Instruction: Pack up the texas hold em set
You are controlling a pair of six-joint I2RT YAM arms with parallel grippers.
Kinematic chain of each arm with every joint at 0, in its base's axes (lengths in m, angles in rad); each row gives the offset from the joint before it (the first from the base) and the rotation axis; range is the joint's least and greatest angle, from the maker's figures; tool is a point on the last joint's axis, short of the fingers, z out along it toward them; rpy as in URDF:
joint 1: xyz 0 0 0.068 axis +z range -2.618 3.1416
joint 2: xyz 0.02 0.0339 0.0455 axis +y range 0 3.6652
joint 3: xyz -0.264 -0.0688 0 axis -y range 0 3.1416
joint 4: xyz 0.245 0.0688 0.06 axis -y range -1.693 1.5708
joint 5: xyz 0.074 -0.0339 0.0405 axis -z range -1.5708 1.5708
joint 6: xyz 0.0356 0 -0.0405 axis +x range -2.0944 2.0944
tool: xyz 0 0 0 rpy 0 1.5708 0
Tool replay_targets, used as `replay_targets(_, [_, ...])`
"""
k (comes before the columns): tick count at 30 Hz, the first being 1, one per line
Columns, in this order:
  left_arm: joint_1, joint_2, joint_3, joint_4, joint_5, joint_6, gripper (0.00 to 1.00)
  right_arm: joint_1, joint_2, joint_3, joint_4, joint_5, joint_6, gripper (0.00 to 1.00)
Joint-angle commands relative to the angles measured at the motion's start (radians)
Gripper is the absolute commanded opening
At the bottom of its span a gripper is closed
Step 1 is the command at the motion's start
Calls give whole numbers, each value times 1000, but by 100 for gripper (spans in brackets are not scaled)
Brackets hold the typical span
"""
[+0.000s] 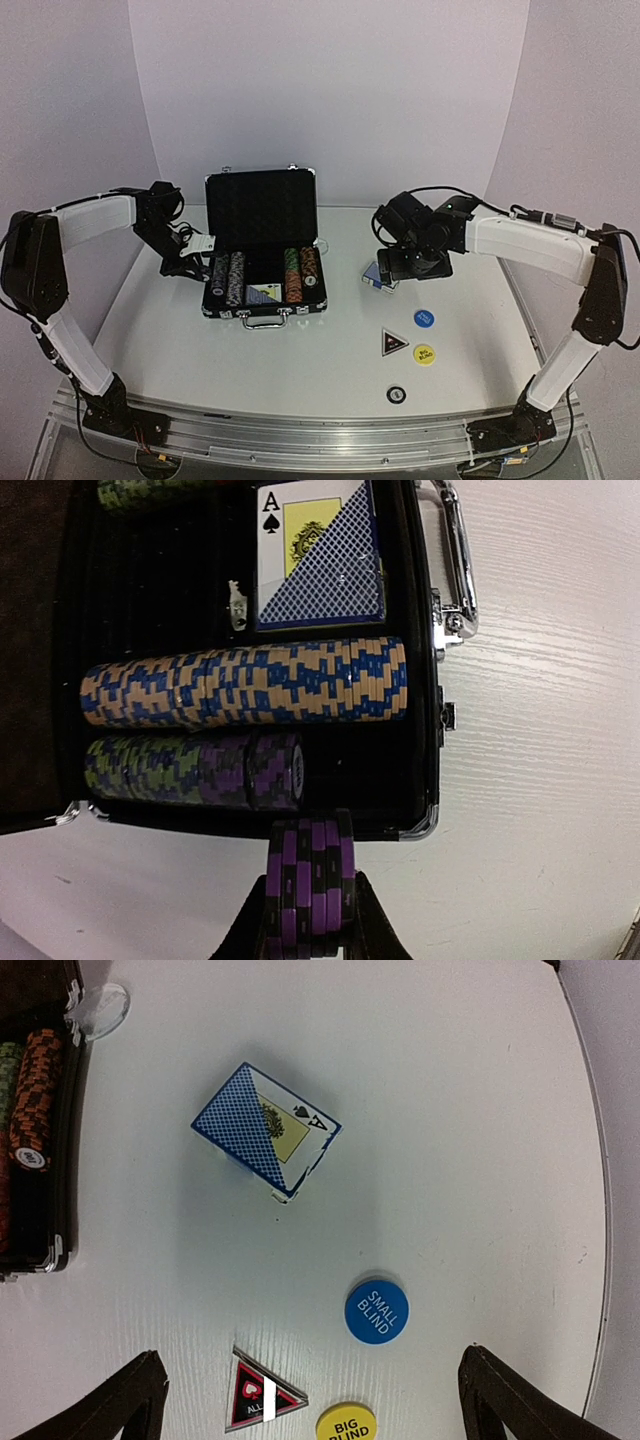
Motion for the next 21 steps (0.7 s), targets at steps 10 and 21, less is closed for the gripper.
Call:
replay_targets(10, [10,58,-74,111,91,49,0,2,-108,-56,-6,25,134,98])
replay_targets(21, [-37,134,-93,205,-4,12,0,2,-115,-69,-28,18,142,98])
